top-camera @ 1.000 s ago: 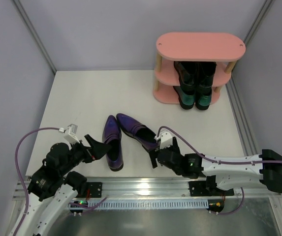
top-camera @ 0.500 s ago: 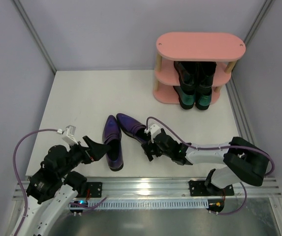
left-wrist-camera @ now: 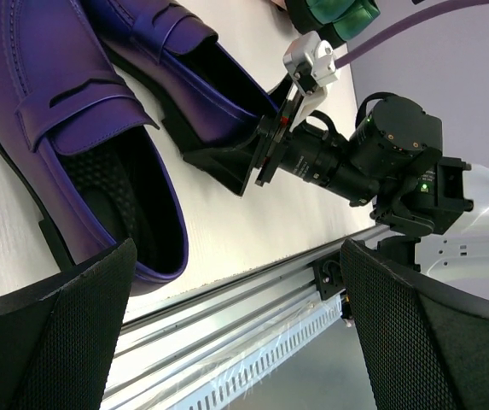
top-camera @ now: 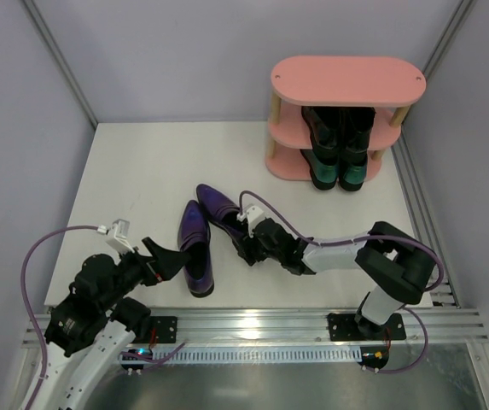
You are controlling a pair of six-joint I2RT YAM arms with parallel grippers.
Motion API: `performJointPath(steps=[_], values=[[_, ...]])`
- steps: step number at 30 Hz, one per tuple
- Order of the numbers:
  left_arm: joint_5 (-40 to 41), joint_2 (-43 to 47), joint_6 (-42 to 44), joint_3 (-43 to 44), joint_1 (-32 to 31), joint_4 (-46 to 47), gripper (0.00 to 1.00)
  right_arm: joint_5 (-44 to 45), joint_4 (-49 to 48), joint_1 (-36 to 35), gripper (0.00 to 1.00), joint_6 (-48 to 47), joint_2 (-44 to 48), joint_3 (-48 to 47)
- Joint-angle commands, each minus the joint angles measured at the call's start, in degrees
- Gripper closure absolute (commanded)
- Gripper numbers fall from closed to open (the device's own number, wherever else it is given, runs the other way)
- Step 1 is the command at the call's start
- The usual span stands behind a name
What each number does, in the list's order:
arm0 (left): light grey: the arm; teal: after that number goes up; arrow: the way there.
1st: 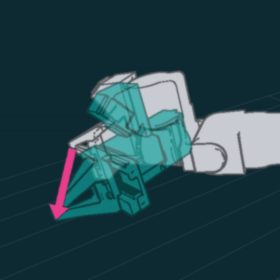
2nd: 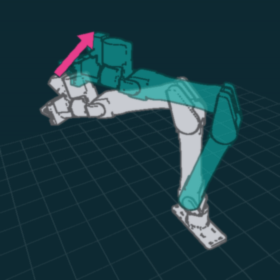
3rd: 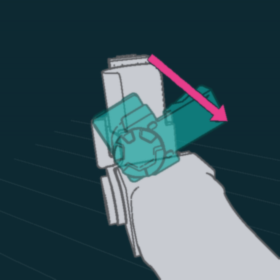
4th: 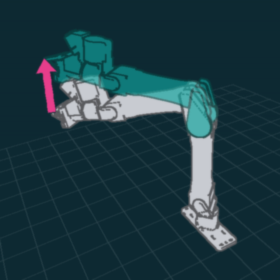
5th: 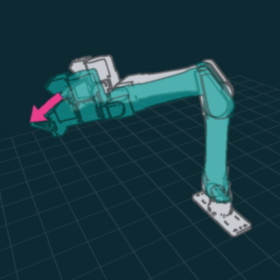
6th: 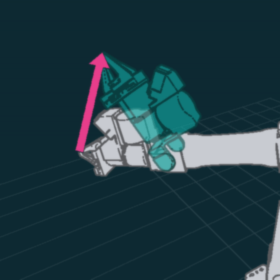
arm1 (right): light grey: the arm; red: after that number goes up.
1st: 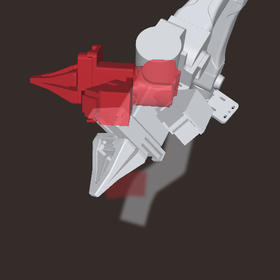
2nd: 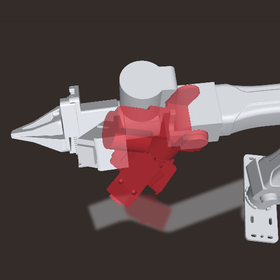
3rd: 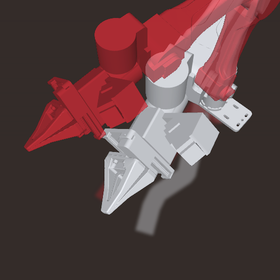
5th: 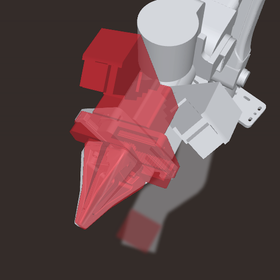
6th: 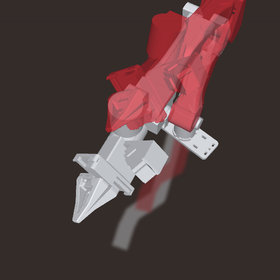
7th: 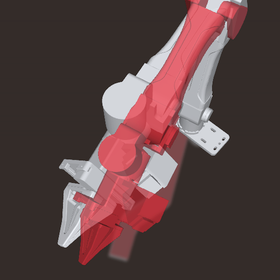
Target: Place and organize the shoes onto the shoe shelf
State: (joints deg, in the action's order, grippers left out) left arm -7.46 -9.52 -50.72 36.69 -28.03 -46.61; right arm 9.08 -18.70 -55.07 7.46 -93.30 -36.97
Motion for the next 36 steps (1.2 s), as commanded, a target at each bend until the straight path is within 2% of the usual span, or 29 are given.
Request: performJointPath(steps=[1,2,7,13,14,18,21,25,31,35,36], values=[[1.05,0.82,0.62,-0.04,-0.09,0.29,0.01,-0.48,-5.19,1.36,0.73,3.16,-0.66,0.23],[0.96,0.82,0.71,0.05,-0.09,0.2,0.0,1.01,-5.9,1.37,0.95,3.52,-0.14,1.1],[0.96,0.91,0.71,-0.12,-0.09,0.29,0.0,1.64,-7.76,1.37,0.96,5.28,7.15,6.56],[0.7,0.73,0.27,-0.48,-0.09,1.26,0.0,1.2,-4.42,0.93,0.96,7.74,24.37,12.09],[0.61,0.73,0.1,-0.65,-0.09,1.43,0.0,1.64,-3.55,0.84,0.96,7.65,29.18,12.88],[-0.18,0.38,-0.43,-1.27,-0.09,2.49,0.0,3.48,4.17,0.75,0.96,5.99,38.51,11.4],[-0.71,0.12,-0.78,-1.35,-0.09,2.84,0.0,3.93,9.71,0.84,0.96,5.02,42.48,8.68],[-0.71,0.38,-1.14,-1.18,-0.01,2.84,0.0,2.43,20.08,0.75,0.96,5.71,39.87,3.67],[-0.27,1.69,-1.05,-0.83,-0.01,1.44,0.0,-1.52,25.37,-0.56,0.96,10.02,33.19,5.41],[-0.01,2.22,-0.96,-0.92,-0.09,0.91,0.0,0.66,29.15,-6.7,0.96,15.19,25.82,5.95],[-0.01,2.14,-1.05,-1.0,-0.09,1.17,0.0,2.85,30.38,-10.29,0.96,16.08,24.58,5.34]])
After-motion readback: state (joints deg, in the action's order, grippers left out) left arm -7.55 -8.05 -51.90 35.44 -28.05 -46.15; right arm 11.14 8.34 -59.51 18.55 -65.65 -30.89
